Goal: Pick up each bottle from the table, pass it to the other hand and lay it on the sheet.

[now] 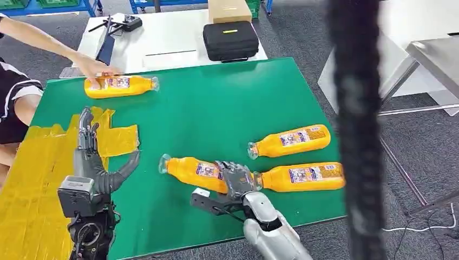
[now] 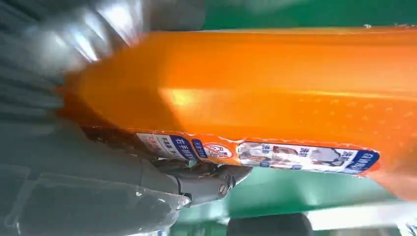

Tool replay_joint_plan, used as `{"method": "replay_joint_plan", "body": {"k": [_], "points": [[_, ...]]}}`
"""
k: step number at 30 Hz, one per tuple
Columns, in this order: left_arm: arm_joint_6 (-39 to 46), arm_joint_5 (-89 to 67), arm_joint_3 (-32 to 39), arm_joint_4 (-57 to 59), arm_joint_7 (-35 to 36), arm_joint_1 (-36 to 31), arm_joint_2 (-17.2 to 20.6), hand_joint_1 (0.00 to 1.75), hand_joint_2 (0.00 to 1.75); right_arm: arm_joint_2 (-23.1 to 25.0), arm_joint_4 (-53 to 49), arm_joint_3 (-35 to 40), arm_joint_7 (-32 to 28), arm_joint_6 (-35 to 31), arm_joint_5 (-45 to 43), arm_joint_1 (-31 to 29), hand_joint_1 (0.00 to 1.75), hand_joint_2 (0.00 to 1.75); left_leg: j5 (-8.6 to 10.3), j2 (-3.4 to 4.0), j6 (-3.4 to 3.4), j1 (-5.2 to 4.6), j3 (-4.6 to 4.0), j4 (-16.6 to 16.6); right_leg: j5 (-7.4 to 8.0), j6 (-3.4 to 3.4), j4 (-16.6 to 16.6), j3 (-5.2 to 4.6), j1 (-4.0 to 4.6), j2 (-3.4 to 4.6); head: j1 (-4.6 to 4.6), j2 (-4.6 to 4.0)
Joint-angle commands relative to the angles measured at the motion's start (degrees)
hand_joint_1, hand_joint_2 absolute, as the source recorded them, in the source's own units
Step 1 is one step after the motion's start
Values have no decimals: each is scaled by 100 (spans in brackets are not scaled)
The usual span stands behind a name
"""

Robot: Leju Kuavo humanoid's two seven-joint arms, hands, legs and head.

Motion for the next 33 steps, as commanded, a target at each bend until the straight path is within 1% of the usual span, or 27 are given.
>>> {"method": "replay_joint_plan", "body": {"k": [1, 2, 3, 4, 7, 10, 12, 13, 14, 15, 16, 17, 18, 19, 20, 21, 22, 24, 26, 27, 28, 30, 33], "points": [[-147, -63, -332, 208, 86, -221, 66, 0, 175, 64, -1374, -922, -1911, -306, -2816, 502, 175, 175, -12, -21, -26, 7, -7, 13, -19, -3, 14, 1, 7, -34, 0, 0], [-177, -66, -413, 262, 103, -253, 86, 0, 175, 84, -1489, -958, -2202, -473, -3115, 550, 175, 175, -1, -19, -15, 4, -20, 6, -6, -2, 6, -12, 4, -26, -2, 0], [-319, 36, -510, 323, 171, -288, 97, 0, 175, 100, -1577, -982, -2372, -636, -3305, 576, 175, 175, -1, -26, -16, 5, -23, 9, -12, -3, 10, -12, 5, -35, 0, 0], [-901, 624, -618, 367, 269, -317, 118, 0, 175, 94, -1636, -970, -2483, -718, -3502, 586, 175, 175, -8, -21, -20, 8, -21, 12, -16, -3, 10, -10, 8, -33, 0, 0], [-901, 624, -618, 367, 269, -317, 118, 0, 175, 94, -1636, -970, -2483, -718, -3502, 586, 175, 175, -18, -14, -24, 10, -12, 12, -24, -1, 9, -1, 9, -30, 0, 0], [-901, 624, -618, 367, 269, -317, 118, 0, 175, 94, -1636, -970, -2483, -718, -3502, 586, 175, 175, -1, -4, -11, 4, -44, 1, -2, -1, 1, -39, 4, -14, 0, 0], [-901, 624, -618, 367, 269, -317, 118, 0, 175, 94, -1636, -970, -2483, -718, -3502, 586, 175, 175, -13, -4, -18, 6, -31, 6, -13, -2, 6, -25, 6, -18, 0, 0], [-1159, 925, -626, 384, 283, -315, 133, 0, 175, 104, -1592, -962, -2556, -790, -3548, 571, 175, 175, -14, -5, -18, 6, -34, 7, -13, -2, 7, -29, 6, -20, 2, 0], [-1414, 1166, -639, 427, 394, -323, 147, 0, 175, 144, -1548, -997, -2641, -1084, -3497, 561, 175, 175, -3, -6, -12, 4, -51, 2, -3, -2, 2, -46, 4, -17, -2, 0], [-1543, 1280, -658, 472, 472, -334, 143, 0, 175, 162, -1537, -996, -2693, -1224, -3467, 559, 175, 175, -10, -5, -18, 6, -39, 3, -10, -3, 4, -34, 6, -19, 0, 0], [-1789, 1536, -689, 579, 596, -370, 109, 0, 175, 180, -1521, -971, -2773, -1406, -3549, 553, 175, 175, -2, -4, -10, 3, -54, -1, 0, -1, 0, -50, 3, -12, 0, 0], [-2212, 2022, -728, 702, 737, -421, 74, 0, 175, 178, -1508, -925, -2867, -1635, -3585, 536, 175, 175, -14, -3, -21, 8, -33, 5, -13, -3, 4, -28, 8, -18, 0, 0], [-2759, 2800, -724, 870, 941, -485, 32, 0, 175, 154, -1476, -846, -2942, -1790, -3645, 495, 175, 175, -10, -5, -19, 5, -39, 2, -10, -3, 3, -35, 5, -18, 0, 0], [-2952, 3094, -729, 972, 1025, -526, 24, 0, 175, 146, -1454, -815, -2965, -1859, -3638, 469, 175, 175, -2, -7, -11, 4, -53, 0, -2, -2, 0, -48, 4, -16, 0, 0], [-3272, 3551, -803, 1173, 1220, -626, 24, 0, 175, 135, -1420, -756, -3002, -2021, -3640, 432, 175, 175, -15, -8, -23, 8, -33, 6, -14, -3, 5, -27, 8, -23, -2, 0], [-3516, 3902, -890, 1378, 1328, -738, 2, 0, 175, 115, -1401, -691, -2984, -2143, -3591, 418, 175, 175, -11, -5, -20, 6, -37, 3, -9, -2, 2, -33, 6, -19, 0, 0], [-3564, 3966, -937, 1457, 1342, -790, -7, 0, 175, 119, -1409, -672, -2980, -2170, -3566, 427, 175, 175, -1, -7, -11, 4, -55, -1, 0, -1, -2, -49, 4, -16, 0, 0], [-3572, 4007, -1177, 1684, 1340, -982, 6, 0, 175, 209, -1475, -762, -2994, -2352, -3312, 506, 175, 175, -8, -9, -18, 6, -41, 2, -8, -2, 1, -34, 6, -22, -2, 0], [-3532, 4072, -1295, 1826, 1356, -1080, 0, 0, 175, 302, -1463, -833, -3015, -2352, -3145, 535, 175, 175, -1, -18, -12, 6, -55, 1, -3, -1, 0, -46, 6, -28, 0, 0], [-3524, 4092, -1375, 1903, 1373, -1122, 1, 0, 175, 342, -1420, -846, -3051, -2352, -3055, 515, 175, 175, -8, -20, -19, 6, -42, 3, -12, -2, 4, -33, 6, -35, 0, 0], [-3521, 4096, -1405, 1927, 1375, -1133, -7, 0, 175, 345, -1394, -821, -3061, -2352, -3046, 494, 175, 175, -1, -14, -12, 5, -53, 0, -3, -2, 0, -46, 5, -24, 0, 0], [-3490, 4090, -1503, 1997, 1377, -1171, -24, 0, 175, 351, -1261, -745, -3057, -2352, -2997, 411, 175, 175, -13, -8, -21, 7, -35, 4, -13, -3, 4, -29, 7, -22, -2, 0], [-3371, 4099, -1569, 1983, 1388, -1181, -42, 0, 175, 316, -1075, -559, -3014, -2352, -3049, 281, 175, 175, -2, 1, -10, 5, -55, 0, 1, -1, -2, -50, 5, -9, -2, 0]]}}
